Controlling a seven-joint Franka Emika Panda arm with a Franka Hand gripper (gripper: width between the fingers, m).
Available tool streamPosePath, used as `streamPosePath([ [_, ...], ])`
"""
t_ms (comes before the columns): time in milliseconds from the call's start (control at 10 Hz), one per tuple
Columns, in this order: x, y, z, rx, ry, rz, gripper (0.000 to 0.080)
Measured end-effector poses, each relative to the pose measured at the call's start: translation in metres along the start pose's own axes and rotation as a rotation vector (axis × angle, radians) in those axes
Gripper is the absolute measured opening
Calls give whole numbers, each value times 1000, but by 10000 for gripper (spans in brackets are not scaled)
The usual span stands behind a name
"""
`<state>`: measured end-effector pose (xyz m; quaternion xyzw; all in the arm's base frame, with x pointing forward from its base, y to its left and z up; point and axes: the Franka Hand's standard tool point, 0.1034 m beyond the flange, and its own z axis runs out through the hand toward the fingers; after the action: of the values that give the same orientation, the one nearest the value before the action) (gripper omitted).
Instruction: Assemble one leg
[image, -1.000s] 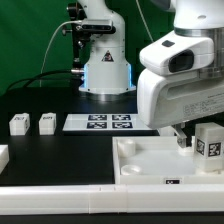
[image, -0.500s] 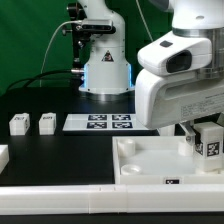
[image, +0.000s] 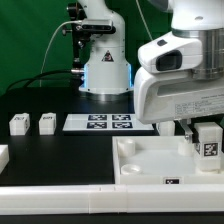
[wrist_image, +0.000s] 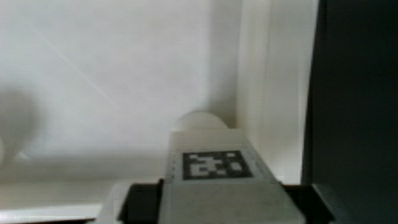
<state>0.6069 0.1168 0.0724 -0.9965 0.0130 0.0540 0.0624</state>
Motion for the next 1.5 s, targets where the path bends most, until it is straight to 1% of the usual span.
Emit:
streamPosePath([
  [100, 0, 0, 0, 0, 0, 61, 296],
  [200, 0, -2, 1, 6, 3, 216, 296],
  [500, 0, -8, 1, 9, 7, 627, 296],
  [600, -1, -10, 1, 19, 32, 799, 296],
  [700, -3, -14, 2, 30, 31, 942, 296],
  [1000, -3, -15, 2, 46, 17, 1244, 296],
  [1100, -3, -14, 3, 45, 17, 1245, 296],
  [1200, -3, -14, 3, 44, 17, 1210, 365],
  [1300, -3, -14, 3, 44, 17, 1204, 573],
  [1400, -3, -14, 3, 43, 17, 1183, 573],
  [1500, -3, -14, 3, 43, 18, 1146, 635],
])
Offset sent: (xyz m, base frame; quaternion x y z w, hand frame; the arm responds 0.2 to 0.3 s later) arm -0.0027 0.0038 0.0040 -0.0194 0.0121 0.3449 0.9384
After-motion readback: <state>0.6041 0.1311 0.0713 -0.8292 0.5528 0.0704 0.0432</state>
